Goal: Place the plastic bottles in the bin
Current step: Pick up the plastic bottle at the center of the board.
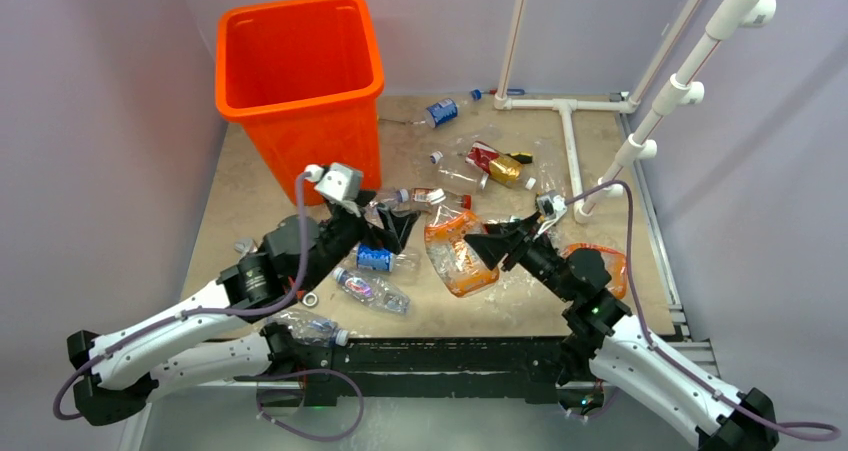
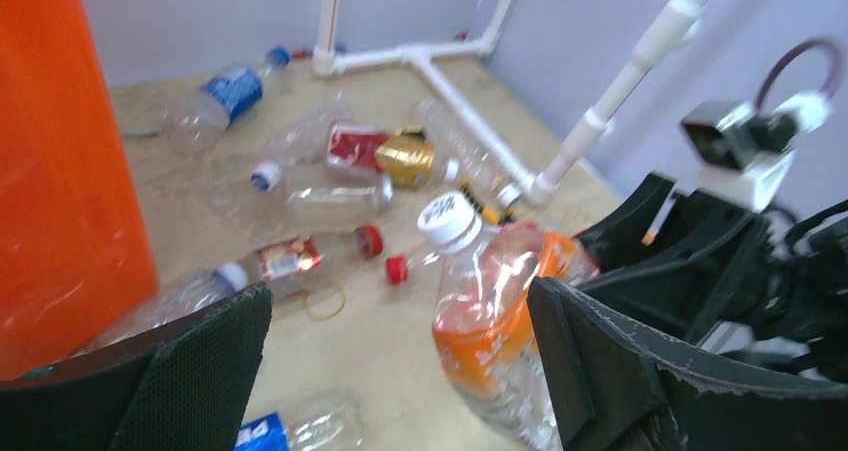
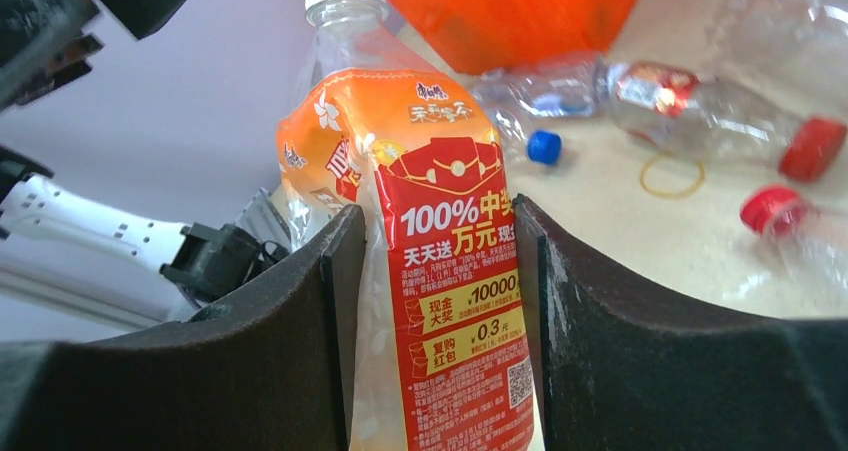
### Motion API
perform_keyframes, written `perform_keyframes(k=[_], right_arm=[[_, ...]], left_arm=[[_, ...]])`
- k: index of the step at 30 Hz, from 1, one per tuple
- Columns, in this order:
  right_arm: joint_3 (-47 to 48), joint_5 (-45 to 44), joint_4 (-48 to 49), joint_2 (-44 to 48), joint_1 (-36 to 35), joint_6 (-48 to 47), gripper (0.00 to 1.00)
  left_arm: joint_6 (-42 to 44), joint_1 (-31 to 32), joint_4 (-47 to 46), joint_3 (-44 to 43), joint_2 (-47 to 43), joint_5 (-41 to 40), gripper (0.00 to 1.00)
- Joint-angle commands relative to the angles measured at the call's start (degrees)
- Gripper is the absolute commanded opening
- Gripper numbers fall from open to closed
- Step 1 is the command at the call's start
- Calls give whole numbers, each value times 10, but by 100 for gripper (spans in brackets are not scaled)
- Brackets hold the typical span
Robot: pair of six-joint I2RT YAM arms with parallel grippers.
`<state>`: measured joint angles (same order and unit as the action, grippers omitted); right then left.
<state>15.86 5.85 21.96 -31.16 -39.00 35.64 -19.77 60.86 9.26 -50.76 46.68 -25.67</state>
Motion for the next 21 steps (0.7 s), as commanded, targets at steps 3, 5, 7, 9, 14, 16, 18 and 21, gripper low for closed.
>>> perform_keyframes(k=[3, 5, 7, 9, 14, 16, 18, 21], right_arm=[[17, 75, 137, -8, -3, -88, 32], [8, 91, 179, -14, -3, -92, 30], [3, 106, 219, -21, -3, -91, 29], [6, 118, 254, -34, -3, -89, 29], [26, 142, 291, -63, -2, -85, 27], [29, 146, 303, -64, -3, -81, 27], [28, 146, 310, -60, -3, -78, 27], [26, 141, 313, -55, -3, -77, 26]], left_arm=[[0, -2, -175, 20, -51, 33, 99], [11, -2, -161, 2, -42, 23, 99], [23, -3, -145, -16, -25, 32, 99], [23, -13, -148, -22, -8, 77, 99], [-31, -78, -186, -16, 12, 220, 99], [-49, -94, -191, -17, 15, 242, 98], [-55, -95, -200, -17, 15, 264, 97], [-68, -96, -212, -21, 24, 313, 91]])
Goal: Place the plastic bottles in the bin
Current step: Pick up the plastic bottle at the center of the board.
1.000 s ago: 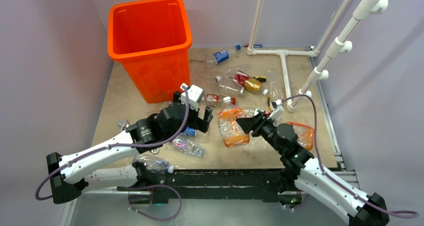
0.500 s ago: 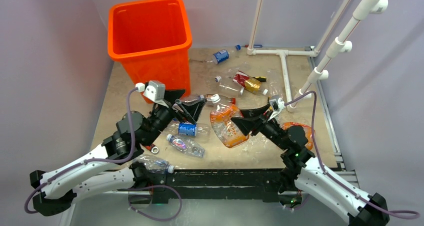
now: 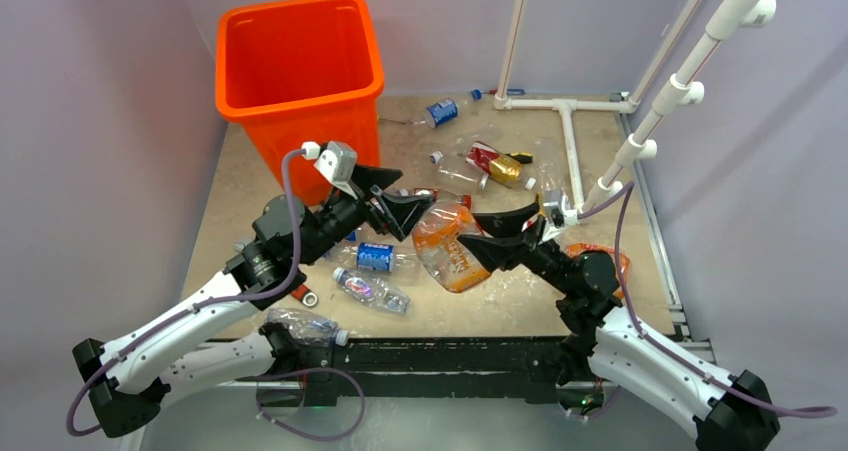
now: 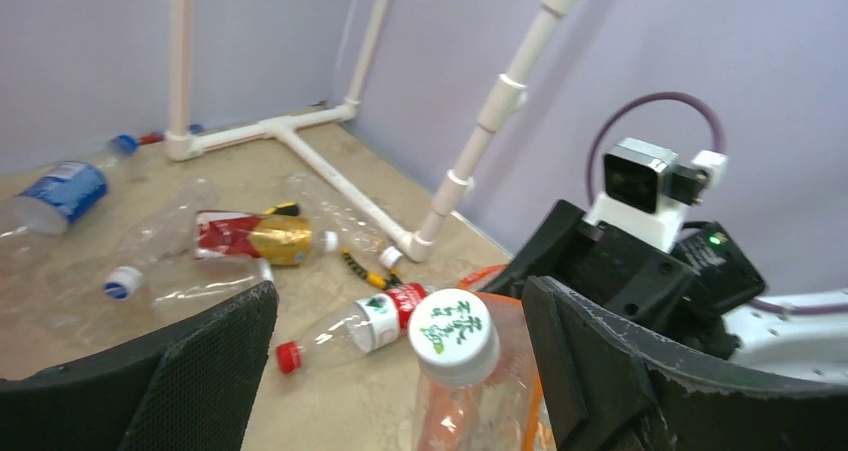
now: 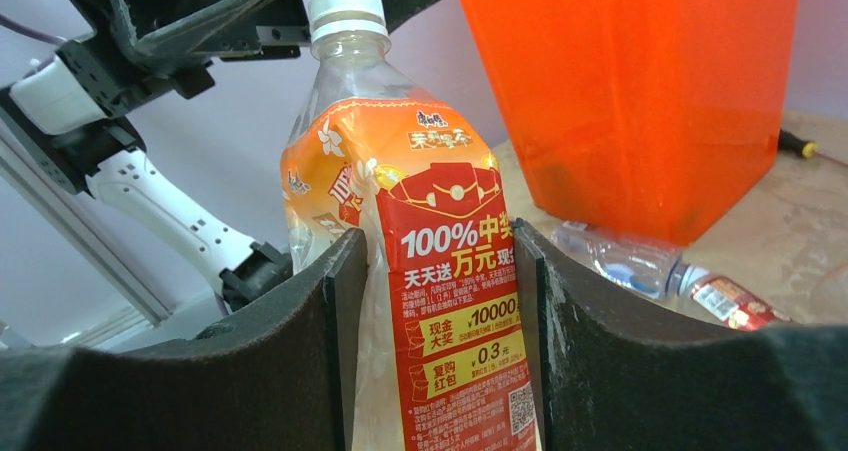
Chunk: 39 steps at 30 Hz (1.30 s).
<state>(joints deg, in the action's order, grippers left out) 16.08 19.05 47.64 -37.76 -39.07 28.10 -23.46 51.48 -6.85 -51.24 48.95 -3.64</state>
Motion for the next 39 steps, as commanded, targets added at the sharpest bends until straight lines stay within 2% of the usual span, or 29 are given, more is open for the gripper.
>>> perform_keyframes(k=[1, 5, 9, 10, 15, 16, 20, 21, 22, 25, 28, 39], right_arm=[[23, 7, 57, 12, -3, -1, 26], [16, 0, 66, 15, -3, 3, 26], [13, -4, 70, 16, -3, 6, 26], [13, -4, 69, 16, -2, 7, 26], [12, -4, 70, 14, -2, 8, 26], [12, -4, 70, 14, -3, 8, 26], [15, -2, 62, 12, -2, 9, 27], [18, -1, 53, 9, -2, 10, 29], [24, 0, 37, 8, -3, 12, 34], [51, 5, -21, 0, -2, 14, 74], [78, -8, -93, -2, -3, 15, 98], [94, -47, -181, 75, -2, -12, 99]], left_arm=[[-36, -2, -56, -17, 4, 107, 89], [-49, -2, -63, -18, 17, 141, 80], [-59, -2, -76, -10, 28, 161, 52], [-62, -2, -79, -10, 29, 165, 48], [-69, -2, -87, -10, 35, 175, 46], [-68, -2, -87, -10, 35, 176, 43], [-61, -2, -86, -11, 34, 177, 14], [-58, -2, -84, -11, 34, 176, 4], [-56, -2, -81, -13, 33, 173, 0], [-45, -2, -70, -17, 26, 155, 0], [-16, -2, -44, -36, 17, 119, 0], [111, -2, 48, -173, 11, 12, 0]])
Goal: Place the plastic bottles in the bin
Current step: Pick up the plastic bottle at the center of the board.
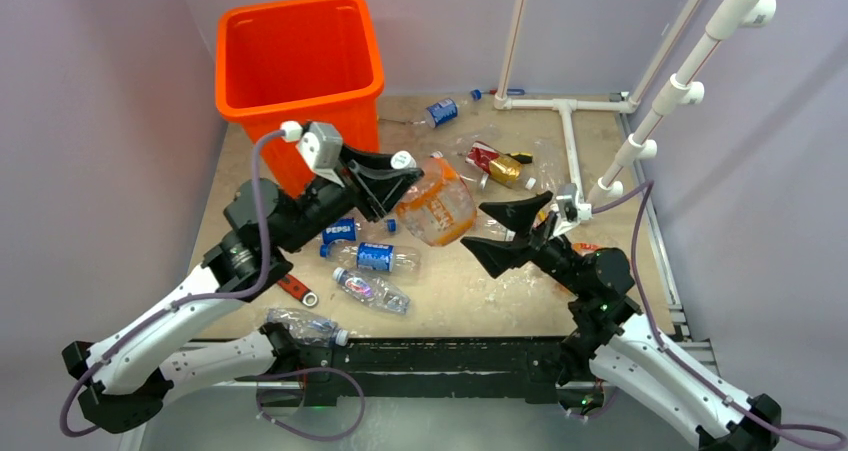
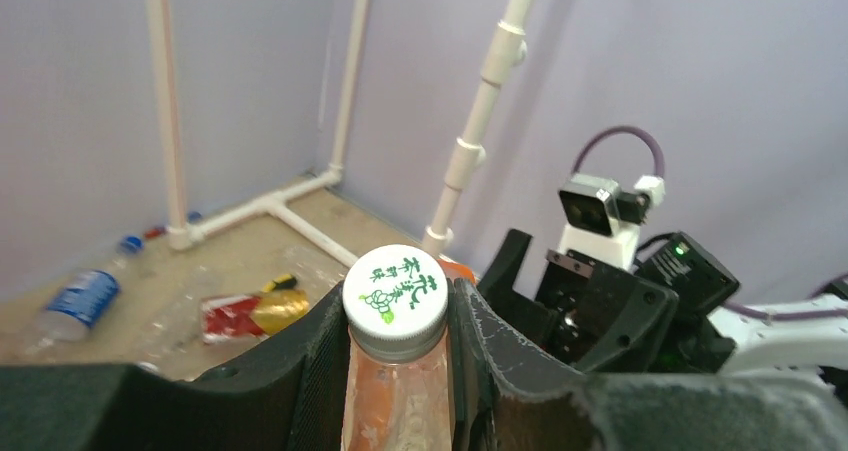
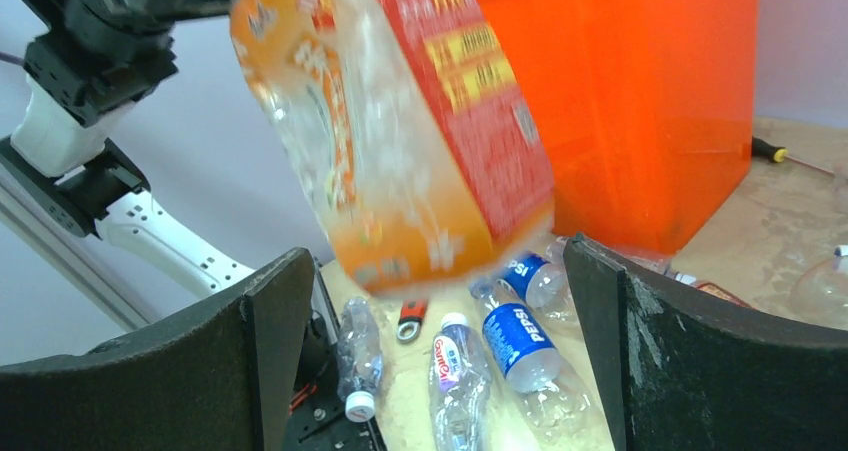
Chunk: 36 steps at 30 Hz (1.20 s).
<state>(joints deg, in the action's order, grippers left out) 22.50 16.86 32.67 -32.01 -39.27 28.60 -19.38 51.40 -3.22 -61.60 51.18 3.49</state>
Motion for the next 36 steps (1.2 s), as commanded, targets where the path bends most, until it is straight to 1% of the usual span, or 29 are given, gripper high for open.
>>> perform_keyframes(k=[1, 4, 6, 10, 12, 14, 15, 17, 19, 20, 22, 24, 26, 29, 32, 36], right_arm=[[31, -31, -35, 22, 0, -19, 99], [29, -51, -44, 35, -1, -21, 99], [23, -64, -45, 47, 0, -20, 99], [10, -94, -54, 62, 0, -10, 99], [8, -111, -75, 65, 0, 1, 99], [8, -142, -95, 70, -1, 12, 99], [7, -159, -105, 74, 0, 23, 99], [5, -167, -117, 81, -1, 33, 99], [4, -164, -123, 87, 0, 28, 99], [6, -158, -128, 89, 0, 22, 99], [10, -148, -141, 90, 0, 14, 99], [13, -149, -157, 91, 0, 12, 99], [10, -150, -165, 97, 0, 15, 99], [-2, -148, -183, 112, 0, 28, 99], [-20, -144, -197, 130, 0, 49, 99], [-47, -134, -207, 142, 0, 110, 99]], left_arm=[[91, -1, 22, -94, -6, -79, 0], [166, -1, 53, -176, 21, -151, 0], [199, 0, 45, -226, 38, -218, 0], [257, 0, -41, -264, 66, -347, 0], [297, 0, -80, -286, 89, -396, 0], [356, -1, -111, -314, 122, -443, 0], [400, -1, -130, -326, 145, -479, 0], [483, -7, -160, -367, 218, -545, 0], [534, -20, -183, -400, 262, -565, 0], [541, -31, -194, -409, 276, -568, 0], [523, -60, -183, -440, 299, -558, 0], [478, -98, -140, -482, 328, -543, 0], [463, -118, -131, -513, 350, -536, 0], [445, -146, -135, -523, 362, -527, 0], [414, -183, -116, -531, 374, -525, 0], [340, -230, -75, -492, 373, -509, 0]])
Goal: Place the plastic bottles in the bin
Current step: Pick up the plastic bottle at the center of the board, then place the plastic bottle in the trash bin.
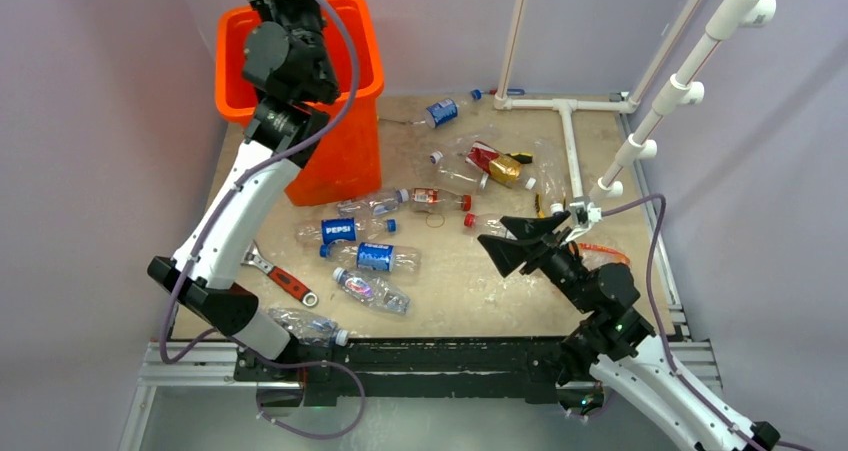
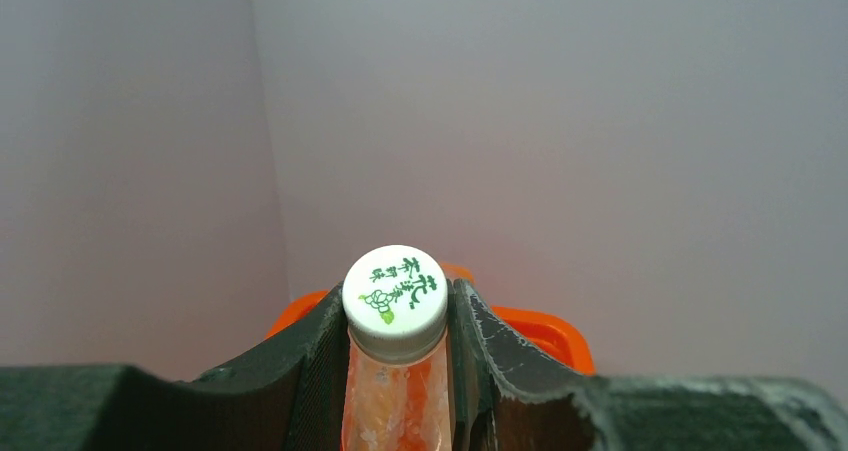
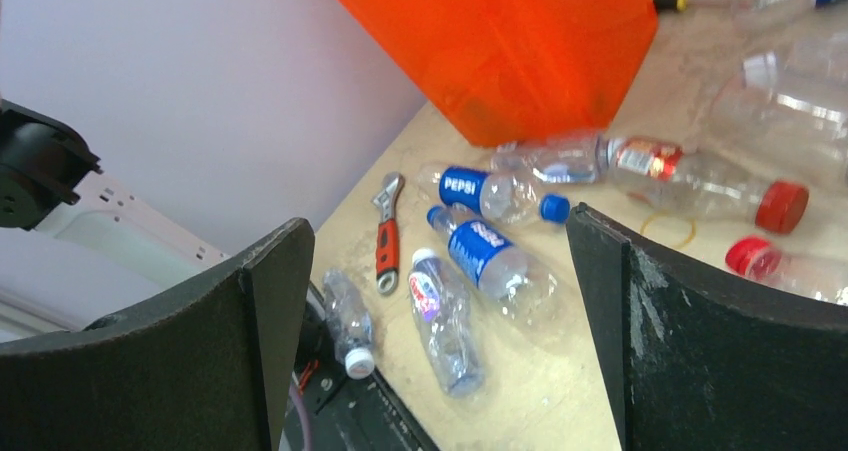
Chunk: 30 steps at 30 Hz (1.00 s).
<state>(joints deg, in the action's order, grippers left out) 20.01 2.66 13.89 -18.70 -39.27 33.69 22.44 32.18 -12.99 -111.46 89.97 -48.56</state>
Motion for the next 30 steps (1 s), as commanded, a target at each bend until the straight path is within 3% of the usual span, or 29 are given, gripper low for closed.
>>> perform_keyframes(k=[1, 8, 15, 17, 21, 24, 25, 30], right_arm=[[-27, 10, -18, 9, 0, 69, 99], [-26, 36, -34, -17, 0, 63, 99], [-26, 50, -24, -22, 0, 26, 99], [-27, 58, -25, -20, 0, 23, 99], [-30, 67, -39, -25, 0, 41, 99], [-35, 48, -42, -32, 0, 64, 99], [-36, 42, -43, -34, 0, 71, 99], [-39, 28, -37, -49, 0, 88, 99]], left_arm=[[-92, -47, 37, 13, -14, 15, 0], [-181, -106, 128, 20, 25, 9, 0], [-219, -114, 203, 18, 66, 20, 0], [-236, -114, 212, 26, 68, 35, 13], [-258, -114, 232, 33, 64, 65, 62], [-271, -114, 239, 35, 53, 73, 80], [-274, -114, 241, 35, 47, 77, 93], [-309, -114, 244, 34, 8, 85, 99]])
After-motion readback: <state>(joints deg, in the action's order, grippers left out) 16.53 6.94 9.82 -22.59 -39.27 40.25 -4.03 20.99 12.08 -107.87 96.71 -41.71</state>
